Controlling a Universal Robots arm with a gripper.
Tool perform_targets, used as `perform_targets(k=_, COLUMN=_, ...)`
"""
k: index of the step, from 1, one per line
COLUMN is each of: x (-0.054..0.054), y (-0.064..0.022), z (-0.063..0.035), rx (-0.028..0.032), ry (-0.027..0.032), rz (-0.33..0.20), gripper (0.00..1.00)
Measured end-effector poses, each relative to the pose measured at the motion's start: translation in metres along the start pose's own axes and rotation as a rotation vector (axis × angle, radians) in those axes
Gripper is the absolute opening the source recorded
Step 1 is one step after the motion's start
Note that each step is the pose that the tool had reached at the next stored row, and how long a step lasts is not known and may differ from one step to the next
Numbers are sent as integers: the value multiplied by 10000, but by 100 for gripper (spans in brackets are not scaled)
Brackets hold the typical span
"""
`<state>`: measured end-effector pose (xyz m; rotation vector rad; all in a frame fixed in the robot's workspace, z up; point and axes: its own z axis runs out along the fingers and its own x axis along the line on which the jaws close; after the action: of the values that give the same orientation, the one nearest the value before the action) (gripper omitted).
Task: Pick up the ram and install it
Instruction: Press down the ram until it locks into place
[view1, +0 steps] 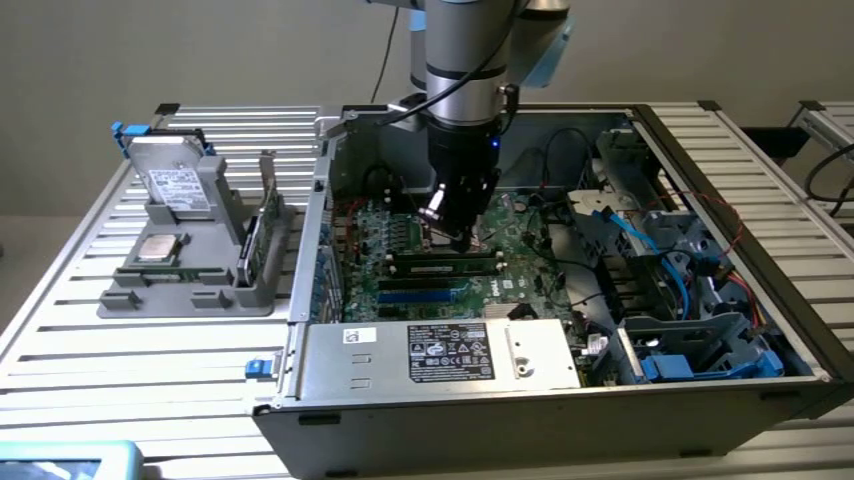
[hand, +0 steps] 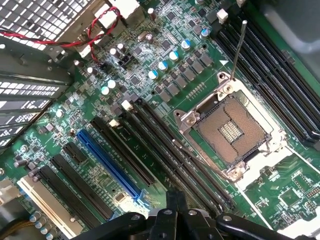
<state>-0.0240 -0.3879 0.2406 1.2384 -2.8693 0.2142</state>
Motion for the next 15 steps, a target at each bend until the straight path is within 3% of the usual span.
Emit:
perform_targets(k=3, x=0, y=0, z=0, rx=74, ry=-51, rz=279, gripper=11)
perform_targets(k=5, x=0, y=-1, z=-1, rx=93, ry=-53, rz=492, gripper=11)
perform_targets(k=15, x=0, y=0, z=0, rx=24, ry=116, rz=1879, gripper=11)
